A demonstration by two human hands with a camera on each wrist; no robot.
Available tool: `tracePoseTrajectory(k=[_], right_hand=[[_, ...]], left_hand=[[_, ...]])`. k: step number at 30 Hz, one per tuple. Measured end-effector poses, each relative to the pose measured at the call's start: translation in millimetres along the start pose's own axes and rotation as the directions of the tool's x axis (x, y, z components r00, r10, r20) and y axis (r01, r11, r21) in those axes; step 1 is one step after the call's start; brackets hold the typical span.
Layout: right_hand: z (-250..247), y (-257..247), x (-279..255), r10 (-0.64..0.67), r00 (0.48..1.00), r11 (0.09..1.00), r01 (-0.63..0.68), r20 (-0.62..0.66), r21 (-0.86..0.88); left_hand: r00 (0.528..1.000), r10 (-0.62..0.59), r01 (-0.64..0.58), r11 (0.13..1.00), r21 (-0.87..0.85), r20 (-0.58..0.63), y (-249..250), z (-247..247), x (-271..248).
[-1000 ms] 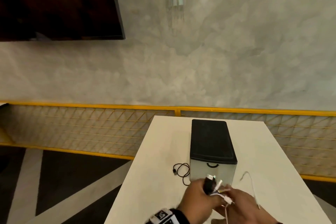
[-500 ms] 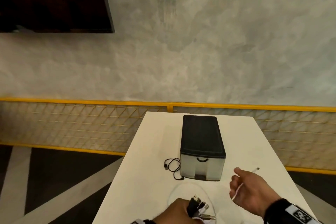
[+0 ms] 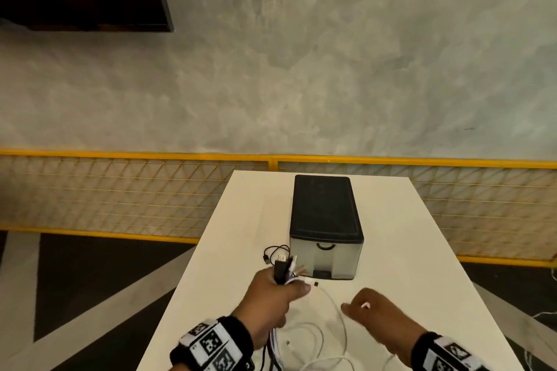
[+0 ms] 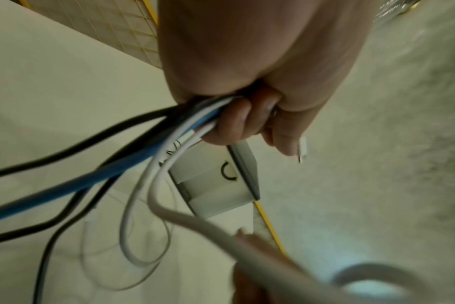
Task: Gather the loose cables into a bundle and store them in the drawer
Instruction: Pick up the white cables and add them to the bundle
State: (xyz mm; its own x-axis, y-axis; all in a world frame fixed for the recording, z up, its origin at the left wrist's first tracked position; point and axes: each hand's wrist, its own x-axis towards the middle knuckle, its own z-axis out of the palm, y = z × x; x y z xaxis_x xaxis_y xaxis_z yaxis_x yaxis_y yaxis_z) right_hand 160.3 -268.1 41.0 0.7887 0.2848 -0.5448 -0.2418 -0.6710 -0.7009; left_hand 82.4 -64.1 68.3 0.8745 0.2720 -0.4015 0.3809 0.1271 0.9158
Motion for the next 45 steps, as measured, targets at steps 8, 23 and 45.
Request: tracePoseTrajectory(k=[8,23,45], right_hand=[[30,-16,23,-0.006,0.964,0.969,0.072,0.267,-0.236],[133,-106,198,-0.321,0.85,0.585,0.525,0.418,-0.618],[55,-103,103,-0.564,0.717,0.622,0.695,0.409,-0.36]], left_hand=[[0.998,-0.047,0.048,0.998,-0.03,0.04,-1,19,-2],[0.973,-0.197,0.156,0.947,-0.282,-0.123,-23,-19,30],[0.95,0.069,-0.126,0.977,-0.17,-0.305,-11,-43,33]])
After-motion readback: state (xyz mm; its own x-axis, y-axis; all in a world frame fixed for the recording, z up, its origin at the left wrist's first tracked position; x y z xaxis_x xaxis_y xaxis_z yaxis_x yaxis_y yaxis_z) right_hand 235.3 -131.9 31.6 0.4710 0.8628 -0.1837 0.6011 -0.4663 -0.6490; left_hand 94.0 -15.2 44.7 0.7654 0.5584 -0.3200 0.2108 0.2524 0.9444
